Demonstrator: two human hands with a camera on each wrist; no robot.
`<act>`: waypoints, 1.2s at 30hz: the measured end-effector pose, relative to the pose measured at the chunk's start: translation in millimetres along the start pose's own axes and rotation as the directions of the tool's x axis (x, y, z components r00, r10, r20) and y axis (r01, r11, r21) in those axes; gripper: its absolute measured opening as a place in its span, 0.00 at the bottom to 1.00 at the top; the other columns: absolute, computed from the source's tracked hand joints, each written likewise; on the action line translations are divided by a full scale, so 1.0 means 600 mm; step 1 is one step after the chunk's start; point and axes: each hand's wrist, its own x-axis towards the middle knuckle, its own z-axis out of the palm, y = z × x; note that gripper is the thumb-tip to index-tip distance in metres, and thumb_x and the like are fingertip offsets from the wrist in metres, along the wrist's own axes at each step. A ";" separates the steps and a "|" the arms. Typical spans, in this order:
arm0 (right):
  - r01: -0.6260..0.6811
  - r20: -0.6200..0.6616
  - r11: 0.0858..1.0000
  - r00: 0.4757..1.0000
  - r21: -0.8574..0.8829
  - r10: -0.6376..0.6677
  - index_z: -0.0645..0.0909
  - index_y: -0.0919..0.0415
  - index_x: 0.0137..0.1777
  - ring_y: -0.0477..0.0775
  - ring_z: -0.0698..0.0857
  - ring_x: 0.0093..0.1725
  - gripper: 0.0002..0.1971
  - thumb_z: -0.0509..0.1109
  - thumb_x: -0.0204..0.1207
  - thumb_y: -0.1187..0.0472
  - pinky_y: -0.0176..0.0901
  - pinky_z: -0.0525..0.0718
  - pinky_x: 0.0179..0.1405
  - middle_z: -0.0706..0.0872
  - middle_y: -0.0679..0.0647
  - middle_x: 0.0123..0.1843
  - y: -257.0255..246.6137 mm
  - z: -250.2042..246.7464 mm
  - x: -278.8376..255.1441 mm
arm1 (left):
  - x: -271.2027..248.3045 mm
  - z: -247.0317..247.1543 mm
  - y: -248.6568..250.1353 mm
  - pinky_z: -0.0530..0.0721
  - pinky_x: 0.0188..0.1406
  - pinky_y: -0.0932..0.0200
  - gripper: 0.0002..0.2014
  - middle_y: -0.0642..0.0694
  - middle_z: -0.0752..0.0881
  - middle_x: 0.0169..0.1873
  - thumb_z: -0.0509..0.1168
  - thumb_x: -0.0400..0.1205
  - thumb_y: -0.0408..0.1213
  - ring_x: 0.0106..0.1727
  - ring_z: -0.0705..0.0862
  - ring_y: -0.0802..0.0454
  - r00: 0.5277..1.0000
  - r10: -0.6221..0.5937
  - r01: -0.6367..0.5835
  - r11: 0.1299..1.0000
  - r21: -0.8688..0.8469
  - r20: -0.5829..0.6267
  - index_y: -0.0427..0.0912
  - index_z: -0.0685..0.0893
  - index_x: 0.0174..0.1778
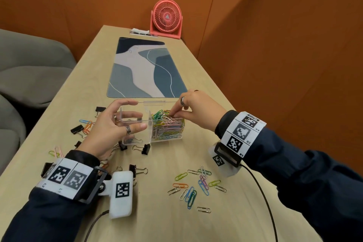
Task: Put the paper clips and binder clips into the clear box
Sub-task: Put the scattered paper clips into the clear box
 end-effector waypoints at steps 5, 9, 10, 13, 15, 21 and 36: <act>0.036 0.047 0.999 0.998 0.007 -0.037 0.86 0.50 0.58 0.47 0.69 0.46 0.11 0.67 0.79 0.59 0.42 0.72 0.50 0.85 0.50 0.49 0.001 -0.003 -0.004 | -0.001 0.003 0.002 0.86 0.51 0.36 0.29 0.43 0.89 0.51 0.79 0.58 0.36 0.54 0.88 0.39 1.000 0.006 -0.006 1.000 -0.004 0.007 0.57 0.82 0.55; 0.026 0.055 0.999 0.998 -0.029 -0.025 0.88 0.51 0.55 0.46 0.67 0.45 0.10 0.66 0.80 0.60 0.36 0.65 0.44 0.86 0.52 0.50 0.009 -0.005 -0.005 | -0.005 0.005 0.005 0.85 0.52 0.34 0.29 0.42 0.89 0.51 0.77 0.58 0.36 0.53 0.88 0.39 1.000 0.008 -0.008 1.000 -0.001 0.002 0.57 0.82 0.55; 0.024 0.047 0.999 0.999 -0.023 -0.023 0.87 0.51 0.55 0.45 0.67 0.46 0.11 0.65 0.80 0.61 0.34 0.63 0.43 0.85 0.52 0.50 0.011 -0.006 -0.005 | -0.005 0.004 0.005 0.86 0.52 0.34 0.29 0.42 0.89 0.51 0.77 0.58 0.36 0.53 0.88 0.40 1.000 0.007 -0.007 1.000 0.000 0.000 0.57 0.82 0.55; 0.036 0.060 0.999 0.998 -0.024 -0.034 0.84 0.49 0.61 0.46 0.68 0.48 0.14 0.63 0.82 0.62 0.37 0.67 0.47 0.83 0.53 0.54 0.010 -0.006 -0.005 | -0.005 0.004 0.005 0.85 0.52 0.34 0.29 0.42 0.89 0.51 0.77 0.58 0.36 0.53 0.88 0.40 1.000 0.007 -0.007 1.000 -0.008 -0.002 0.57 0.82 0.55; 0.051 0.068 0.997 0.997 -0.063 -0.046 0.84 0.50 0.62 0.47 0.68 0.48 0.13 0.62 0.82 0.61 0.46 0.74 0.55 0.83 0.54 0.56 0.008 -0.003 -0.005 | -0.005 0.004 0.006 0.85 0.52 0.34 0.29 0.42 0.89 0.51 0.77 0.58 0.35 0.52 0.88 0.41 1.000 0.007 -0.007 1.000 -0.011 0.000 0.57 0.81 0.55; 0.022 -0.041 0.998 0.999 0.063 -0.020 0.83 0.51 0.61 0.46 0.76 0.46 0.12 0.65 0.80 0.60 0.32 0.71 0.44 0.83 0.52 0.52 0.020 -0.012 -0.018 | -0.005 0.003 0.006 0.84 0.50 0.34 0.28 0.41 0.88 0.52 0.77 0.58 0.36 0.51 0.88 0.40 1.000 0.007 -0.007 1.000 -0.017 -0.013 0.57 0.82 0.54; -0.342 0.540 0.932 0.810 0.118 0.228 0.82 0.53 0.56 0.43 0.80 0.35 0.13 0.69 0.76 0.48 0.33 0.77 0.41 0.88 0.51 0.48 0.050 0.053 -0.152 | -0.010 0.007 0.015 0.86 0.50 0.41 0.27 0.40 0.87 0.53 0.76 0.59 0.34 0.50 0.86 0.44 1.000 -0.002 0.001 0.999 -0.035 -0.027 0.56 0.81 0.54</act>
